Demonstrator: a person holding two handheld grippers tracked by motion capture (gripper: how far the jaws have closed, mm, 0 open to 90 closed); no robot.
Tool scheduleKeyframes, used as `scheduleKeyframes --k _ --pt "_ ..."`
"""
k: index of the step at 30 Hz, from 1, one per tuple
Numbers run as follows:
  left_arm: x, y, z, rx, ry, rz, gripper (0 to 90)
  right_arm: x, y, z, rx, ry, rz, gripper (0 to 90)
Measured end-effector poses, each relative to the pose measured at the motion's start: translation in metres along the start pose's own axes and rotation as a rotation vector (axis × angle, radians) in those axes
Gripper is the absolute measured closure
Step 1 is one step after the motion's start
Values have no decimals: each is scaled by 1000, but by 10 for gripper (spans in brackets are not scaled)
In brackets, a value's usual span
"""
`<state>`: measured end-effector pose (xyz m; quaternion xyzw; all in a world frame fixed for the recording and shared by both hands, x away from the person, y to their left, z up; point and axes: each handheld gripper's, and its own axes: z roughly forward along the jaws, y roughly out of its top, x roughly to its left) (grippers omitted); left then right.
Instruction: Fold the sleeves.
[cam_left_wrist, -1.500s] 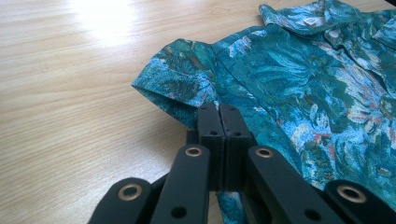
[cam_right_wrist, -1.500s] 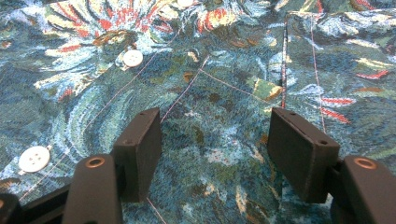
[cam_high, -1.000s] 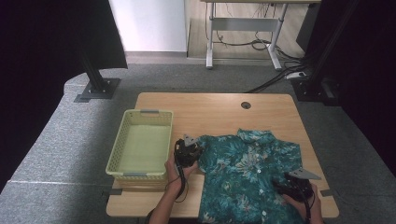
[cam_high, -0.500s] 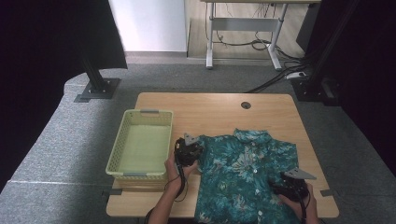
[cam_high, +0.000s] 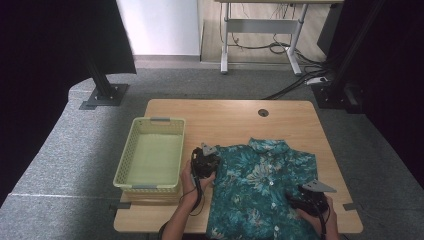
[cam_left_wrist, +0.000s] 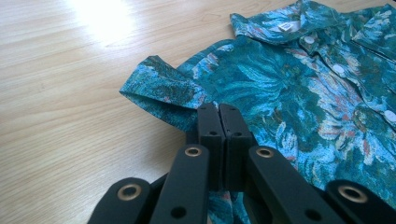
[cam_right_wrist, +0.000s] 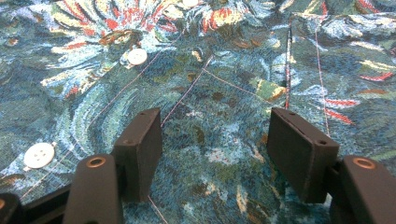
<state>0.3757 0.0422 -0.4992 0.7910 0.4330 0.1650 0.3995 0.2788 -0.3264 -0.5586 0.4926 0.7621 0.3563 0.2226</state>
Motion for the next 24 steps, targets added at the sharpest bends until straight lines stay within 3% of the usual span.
scheduleKeyframes --k 24 --pt "-19 6 38 56 -11 25 888 1 0 0 1 7 -3 348"
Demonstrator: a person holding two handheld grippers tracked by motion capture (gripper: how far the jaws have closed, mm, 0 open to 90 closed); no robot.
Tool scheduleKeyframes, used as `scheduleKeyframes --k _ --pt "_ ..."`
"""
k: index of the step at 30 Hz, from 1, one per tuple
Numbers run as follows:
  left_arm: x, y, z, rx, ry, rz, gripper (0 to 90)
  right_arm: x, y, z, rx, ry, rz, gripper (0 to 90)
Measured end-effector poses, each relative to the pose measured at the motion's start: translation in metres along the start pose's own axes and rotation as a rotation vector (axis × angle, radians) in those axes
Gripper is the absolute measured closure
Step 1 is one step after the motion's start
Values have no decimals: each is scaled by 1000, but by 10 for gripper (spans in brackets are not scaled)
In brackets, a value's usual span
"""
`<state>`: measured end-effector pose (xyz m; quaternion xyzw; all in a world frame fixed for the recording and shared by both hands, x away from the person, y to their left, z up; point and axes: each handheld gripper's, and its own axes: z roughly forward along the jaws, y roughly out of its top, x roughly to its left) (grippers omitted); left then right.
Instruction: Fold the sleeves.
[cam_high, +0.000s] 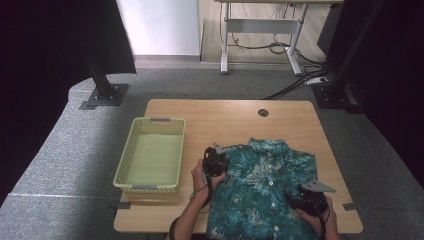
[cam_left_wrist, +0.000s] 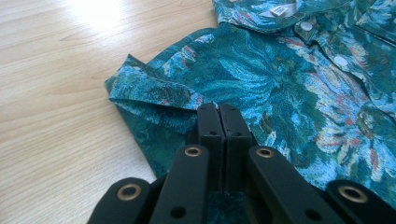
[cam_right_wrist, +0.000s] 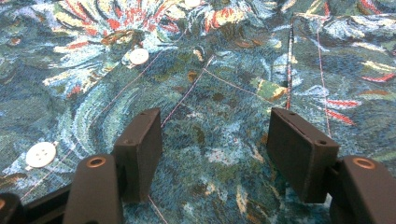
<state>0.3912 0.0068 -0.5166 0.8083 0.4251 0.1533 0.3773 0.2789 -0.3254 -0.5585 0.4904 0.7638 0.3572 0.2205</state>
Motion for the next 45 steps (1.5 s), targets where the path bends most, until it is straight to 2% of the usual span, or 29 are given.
scheduleKeyframes --k 8,18,21,23,28,33,41,45 --pt "-5 0 14 34 6 17 885 0 0 0 0 0 0 348" --pt "-13 -1 27 35 -11 41 863 0 0 0 0 0 -1 348" --pt "-16 -1 26 11 -35 39 760 0 0 0 0 1 -1 348" --pt "-17 1 20 -12 -34 44 688 0 0 0 0 1 -1 348" --pt "-18 3 3 -46 -43 46 643 0 0 0 0 0 -1 348" --pt "-20 -7 -1 -20 -52 47 618 0 0 0 0 0 0 349" --pt "-18 -26 14 38 -56 34 583 2 2 2 1 4 -3 348" --pt "-11 -30 13 19 -71 15 584 6 4 5 1 8 -8 348"
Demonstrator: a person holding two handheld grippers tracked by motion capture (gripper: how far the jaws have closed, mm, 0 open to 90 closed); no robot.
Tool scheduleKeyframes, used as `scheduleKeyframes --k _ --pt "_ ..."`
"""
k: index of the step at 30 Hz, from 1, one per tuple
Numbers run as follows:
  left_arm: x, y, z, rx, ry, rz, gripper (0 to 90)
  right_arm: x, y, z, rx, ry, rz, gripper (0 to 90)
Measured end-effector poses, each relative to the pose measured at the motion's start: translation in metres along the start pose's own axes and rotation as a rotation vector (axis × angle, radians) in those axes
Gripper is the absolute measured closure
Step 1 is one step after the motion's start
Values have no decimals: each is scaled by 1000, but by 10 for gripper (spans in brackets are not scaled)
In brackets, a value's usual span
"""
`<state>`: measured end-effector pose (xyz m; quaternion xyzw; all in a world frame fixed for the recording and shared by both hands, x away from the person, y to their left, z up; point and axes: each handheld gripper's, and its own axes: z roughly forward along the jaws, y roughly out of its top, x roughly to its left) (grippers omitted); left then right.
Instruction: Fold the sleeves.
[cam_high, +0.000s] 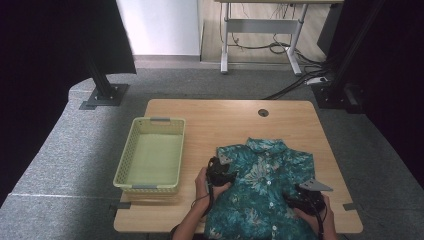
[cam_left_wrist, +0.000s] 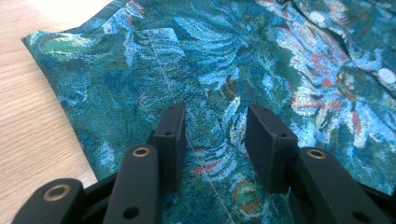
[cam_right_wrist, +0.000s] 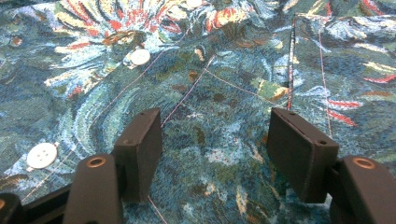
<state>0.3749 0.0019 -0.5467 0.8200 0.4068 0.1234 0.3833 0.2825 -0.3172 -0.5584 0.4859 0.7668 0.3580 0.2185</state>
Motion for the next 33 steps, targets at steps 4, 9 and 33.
scheduleKeyframes --k 4,9,33 --pt "6 -5 -5 -7 2 4 568 7 3 4 0 -3 1 348" --pt "14 -16 -17 -15 -2 -8 545 22 5 5 3 8 -7 348" --pt "-1 -43 -43 -30 -30 -17 468 42 -19 -20 -5 28 -22 343"
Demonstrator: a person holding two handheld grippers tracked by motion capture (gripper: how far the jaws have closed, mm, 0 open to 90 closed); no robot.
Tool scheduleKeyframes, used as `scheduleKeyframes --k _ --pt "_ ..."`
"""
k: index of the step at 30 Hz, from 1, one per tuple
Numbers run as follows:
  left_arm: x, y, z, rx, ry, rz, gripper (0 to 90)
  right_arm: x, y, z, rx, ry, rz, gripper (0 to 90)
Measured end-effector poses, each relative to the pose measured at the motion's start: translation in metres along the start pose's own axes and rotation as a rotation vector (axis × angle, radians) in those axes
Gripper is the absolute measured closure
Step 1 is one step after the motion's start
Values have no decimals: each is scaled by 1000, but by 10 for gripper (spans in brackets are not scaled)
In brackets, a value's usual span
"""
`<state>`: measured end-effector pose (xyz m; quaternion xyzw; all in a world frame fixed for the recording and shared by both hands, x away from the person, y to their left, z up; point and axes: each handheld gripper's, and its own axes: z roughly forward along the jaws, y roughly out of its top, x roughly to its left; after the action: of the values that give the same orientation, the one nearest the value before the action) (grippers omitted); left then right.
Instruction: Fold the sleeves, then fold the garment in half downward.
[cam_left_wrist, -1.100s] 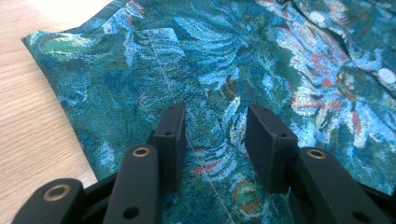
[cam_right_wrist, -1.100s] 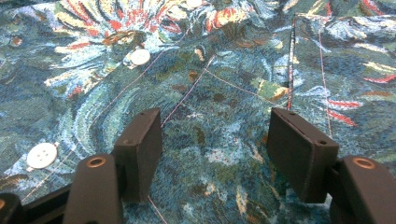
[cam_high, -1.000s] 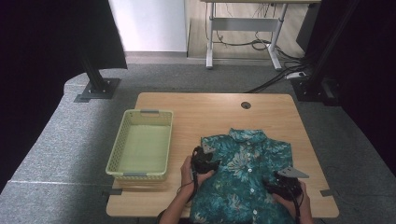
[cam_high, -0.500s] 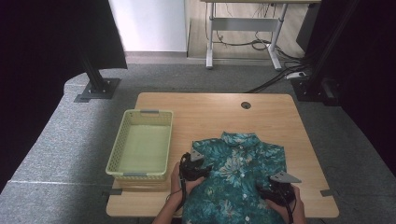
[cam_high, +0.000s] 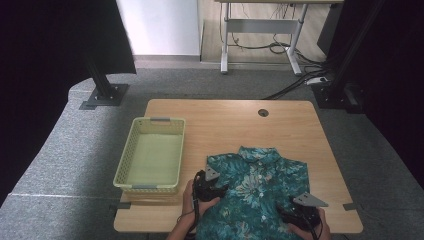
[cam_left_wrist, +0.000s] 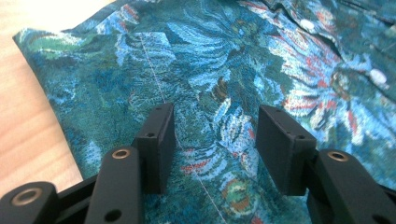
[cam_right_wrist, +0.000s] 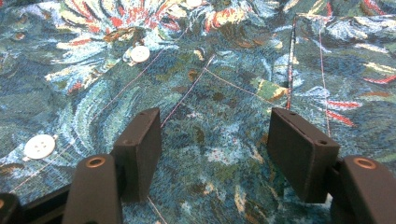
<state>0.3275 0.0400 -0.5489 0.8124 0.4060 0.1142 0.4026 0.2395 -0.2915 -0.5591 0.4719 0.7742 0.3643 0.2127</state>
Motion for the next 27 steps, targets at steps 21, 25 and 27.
scheduleKeyframes --k 21,25,27 --pt "37 17 -3 -32 -2 -18 374 -1 -2 0 -18 3 -3 336" --pt "40 20 3 -26 15 -21 361 -1 -3 0 -22 5 -5 336" --pt "43 21 5 -21 33 -25 355 -2 -3 0 -24 6 -5 336"
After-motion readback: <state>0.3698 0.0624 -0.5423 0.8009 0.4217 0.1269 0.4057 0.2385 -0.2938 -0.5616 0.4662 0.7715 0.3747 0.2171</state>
